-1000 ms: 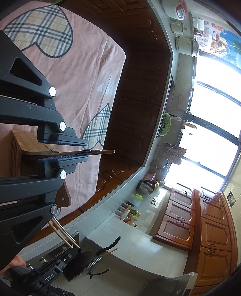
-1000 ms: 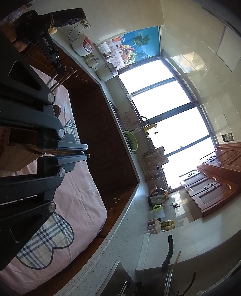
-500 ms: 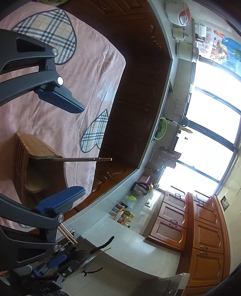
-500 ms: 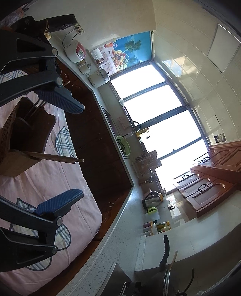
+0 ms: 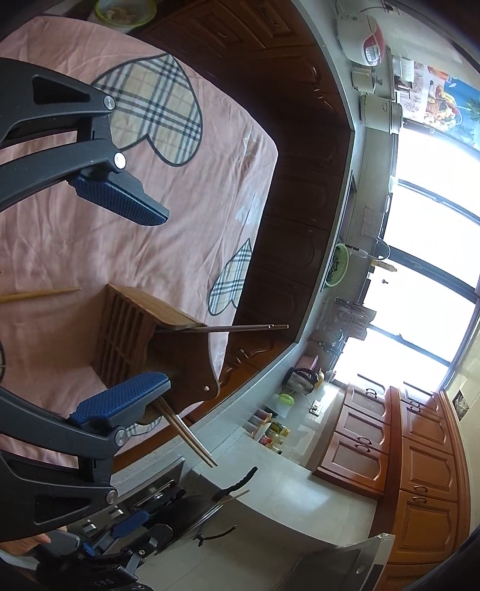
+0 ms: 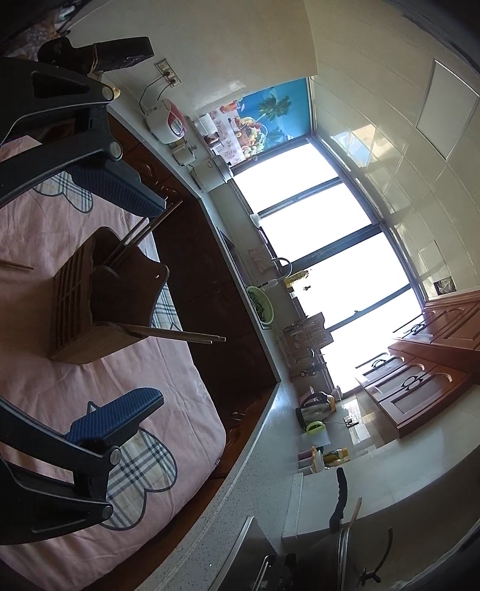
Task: Organize utensils
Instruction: 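Move the left tool back toward the remaining chopsticks, then close the left tool on another wooden chopstick, then lift the chopstick with the left tool and carry it over the holder, then lower the held chopstick into the wooden holder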
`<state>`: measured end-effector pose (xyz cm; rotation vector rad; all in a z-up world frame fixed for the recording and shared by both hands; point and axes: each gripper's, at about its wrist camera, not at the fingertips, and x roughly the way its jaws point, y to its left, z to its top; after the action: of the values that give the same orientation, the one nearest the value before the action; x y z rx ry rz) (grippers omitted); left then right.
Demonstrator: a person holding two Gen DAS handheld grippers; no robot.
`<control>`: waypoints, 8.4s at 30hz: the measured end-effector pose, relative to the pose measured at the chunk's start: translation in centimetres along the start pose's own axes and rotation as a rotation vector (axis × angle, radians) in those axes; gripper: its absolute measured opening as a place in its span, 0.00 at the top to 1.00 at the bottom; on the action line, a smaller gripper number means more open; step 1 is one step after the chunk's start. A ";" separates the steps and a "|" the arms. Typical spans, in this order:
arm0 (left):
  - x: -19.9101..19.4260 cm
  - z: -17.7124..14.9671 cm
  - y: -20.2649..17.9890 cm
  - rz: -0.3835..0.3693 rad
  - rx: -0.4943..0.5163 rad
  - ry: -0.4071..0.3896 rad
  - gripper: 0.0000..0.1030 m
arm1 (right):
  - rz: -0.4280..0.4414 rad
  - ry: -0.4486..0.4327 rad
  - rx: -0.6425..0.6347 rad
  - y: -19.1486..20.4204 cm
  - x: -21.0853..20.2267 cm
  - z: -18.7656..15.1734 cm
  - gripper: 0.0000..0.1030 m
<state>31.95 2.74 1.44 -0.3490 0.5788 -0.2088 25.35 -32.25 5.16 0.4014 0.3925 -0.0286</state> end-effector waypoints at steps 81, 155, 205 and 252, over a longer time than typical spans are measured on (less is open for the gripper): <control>9.5 -6.8 -3.6 0.149 0.212 0.411 0.22 | -0.166 0.577 -0.192 -0.1 -0.5 -19.8 0.67; -13.8 -5.6 -3.3 -0.031 0.152 0.132 0.96 | -0.173 0.125 -0.394 4.1 -9.9 -9.2 0.98; -7.3 6.7 -5.8 -0.078 0.174 -0.110 0.96 | -0.242 -0.257 -0.444 4.7 -1.5 0.3 0.98; 13.8 5.8 -3.0 -0.091 0.194 -0.038 0.95 | -0.169 -0.079 -0.568 3.0 10.3 -5.9 0.96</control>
<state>46.26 -2.48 0.24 -0.1909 0.5010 -0.3425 33.00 -26.75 -2.56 -0.1942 0.3386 -0.0950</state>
